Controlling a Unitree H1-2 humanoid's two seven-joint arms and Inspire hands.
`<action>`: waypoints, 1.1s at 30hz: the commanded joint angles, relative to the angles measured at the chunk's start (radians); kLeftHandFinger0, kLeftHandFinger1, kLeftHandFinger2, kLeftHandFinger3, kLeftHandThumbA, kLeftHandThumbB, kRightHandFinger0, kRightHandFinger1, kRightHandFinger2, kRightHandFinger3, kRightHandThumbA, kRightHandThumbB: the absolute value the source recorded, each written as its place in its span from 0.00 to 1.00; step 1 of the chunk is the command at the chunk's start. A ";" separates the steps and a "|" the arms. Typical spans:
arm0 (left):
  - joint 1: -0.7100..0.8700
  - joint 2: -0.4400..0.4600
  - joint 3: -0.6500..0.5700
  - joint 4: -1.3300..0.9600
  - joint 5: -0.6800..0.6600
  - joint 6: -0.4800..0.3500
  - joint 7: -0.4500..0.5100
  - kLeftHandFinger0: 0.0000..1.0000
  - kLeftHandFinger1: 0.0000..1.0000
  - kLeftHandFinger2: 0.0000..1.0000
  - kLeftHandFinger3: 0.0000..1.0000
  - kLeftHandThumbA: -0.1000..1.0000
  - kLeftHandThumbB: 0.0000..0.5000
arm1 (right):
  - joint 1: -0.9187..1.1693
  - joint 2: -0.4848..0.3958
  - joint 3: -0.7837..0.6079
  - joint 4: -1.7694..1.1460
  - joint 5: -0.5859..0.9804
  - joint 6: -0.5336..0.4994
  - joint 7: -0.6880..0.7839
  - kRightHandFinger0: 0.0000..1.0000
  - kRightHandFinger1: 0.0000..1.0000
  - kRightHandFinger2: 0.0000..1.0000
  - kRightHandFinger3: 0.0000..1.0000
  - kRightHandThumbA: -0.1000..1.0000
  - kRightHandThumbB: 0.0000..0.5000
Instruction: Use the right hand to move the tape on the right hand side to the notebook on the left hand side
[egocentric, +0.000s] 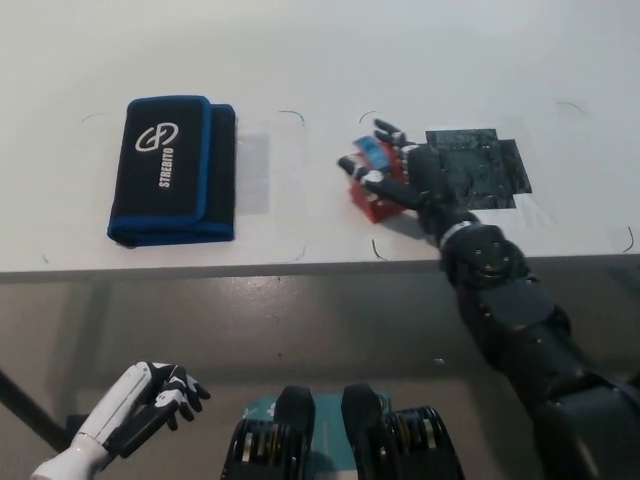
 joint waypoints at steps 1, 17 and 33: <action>-0.016 0.019 0.006 -0.038 0.004 -0.001 -0.012 0.35 0.39 0.50 0.88 0.82 0.20 | -0.074 0.015 0.007 0.009 0.000 -0.061 -0.020 1.00 1.00 1.00 1.00 0.97 0.92; -0.018 0.021 0.009 -0.052 0.004 0.013 -0.023 0.35 0.39 0.51 0.88 0.80 0.18 | -0.049 0.072 0.026 0.061 -0.014 -0.087 -0.025 1.00 1.00 1.00 1.00 0.99 0.95; -0.025 0.024 0.013 -0.061 -0.007 0.022 -0.034 0.36 0.39 0.49 0.88 0.79 0.20 | -0.066 0.155 0.055 0.063 -0.016 -0.108 -0.012 1.00 1.00 1.00 1.00 0.99 1.00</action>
